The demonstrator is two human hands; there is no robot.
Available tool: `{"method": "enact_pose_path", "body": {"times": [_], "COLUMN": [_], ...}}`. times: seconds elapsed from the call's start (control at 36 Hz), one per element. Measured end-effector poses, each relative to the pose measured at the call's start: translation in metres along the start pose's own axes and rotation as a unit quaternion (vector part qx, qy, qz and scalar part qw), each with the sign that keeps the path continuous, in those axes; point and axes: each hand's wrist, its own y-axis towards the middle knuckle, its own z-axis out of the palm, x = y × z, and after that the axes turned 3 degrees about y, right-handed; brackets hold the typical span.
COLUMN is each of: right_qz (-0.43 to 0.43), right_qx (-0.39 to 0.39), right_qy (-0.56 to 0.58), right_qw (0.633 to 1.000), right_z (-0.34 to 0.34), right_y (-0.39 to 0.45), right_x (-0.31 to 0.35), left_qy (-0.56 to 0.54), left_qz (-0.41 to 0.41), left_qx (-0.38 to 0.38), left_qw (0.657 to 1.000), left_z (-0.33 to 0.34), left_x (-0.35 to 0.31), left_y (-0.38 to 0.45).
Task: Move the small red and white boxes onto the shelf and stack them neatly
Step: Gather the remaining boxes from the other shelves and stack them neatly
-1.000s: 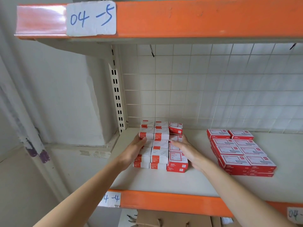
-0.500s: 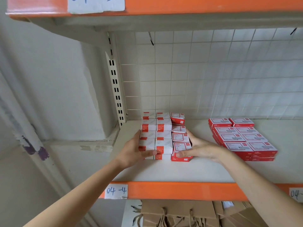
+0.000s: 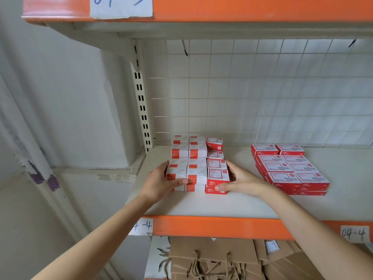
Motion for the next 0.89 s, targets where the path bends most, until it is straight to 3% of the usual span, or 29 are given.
{"method": "enact_pose_path", "body": {"times": [0.28, 0.42, 0.53, 0.64, 0.78, 0.89], "right_qz": [0.014, -0.048, -0.079, -0.082, -0.067, -0.054], "right_qx": [-0.01, -0.038, -0.102, -0.115, -0.107, -0.076], "right_qy": [-0.079, -0.001, 0.0, -0.011, 0.0, 0.002], "right_qw": [0.997, 0.998, 0.992, 0.99, 0.992, 0.996], "right_z": [0.0, 0.017, 0.027, 0.026, 0.024, 0.02], "right_y": [-0.001, -0.008, -0.002, 0.0, 0.001, -0.002], "right_x": [0.005, 0.006, -0.002, -0.002, -0.002, -0.005], "left_qy": [0.028, 0.063, 0.088, 0.097, 0.104, 0.118], "left_qz": [-0.011, -0.035, -0.04, -0.05, -0.056, -0.053], "left_qx": [-0.015, -0.036, -0.085, -0.107, -0.102, -0.054], "left_qw": [0.999, 0.997, 0.992, 0.988, 0.988, 0.99], "left_z": [0.005, 0.014, 0.023, 0.024, 0.025, 0.014], "left_x": [-0.008, -0.017, -0.023, -0.023, -0.024, -0.027], "left_y": [-0.007, -0.014, -0.019, -0.018, -0.017, -0.016]}}
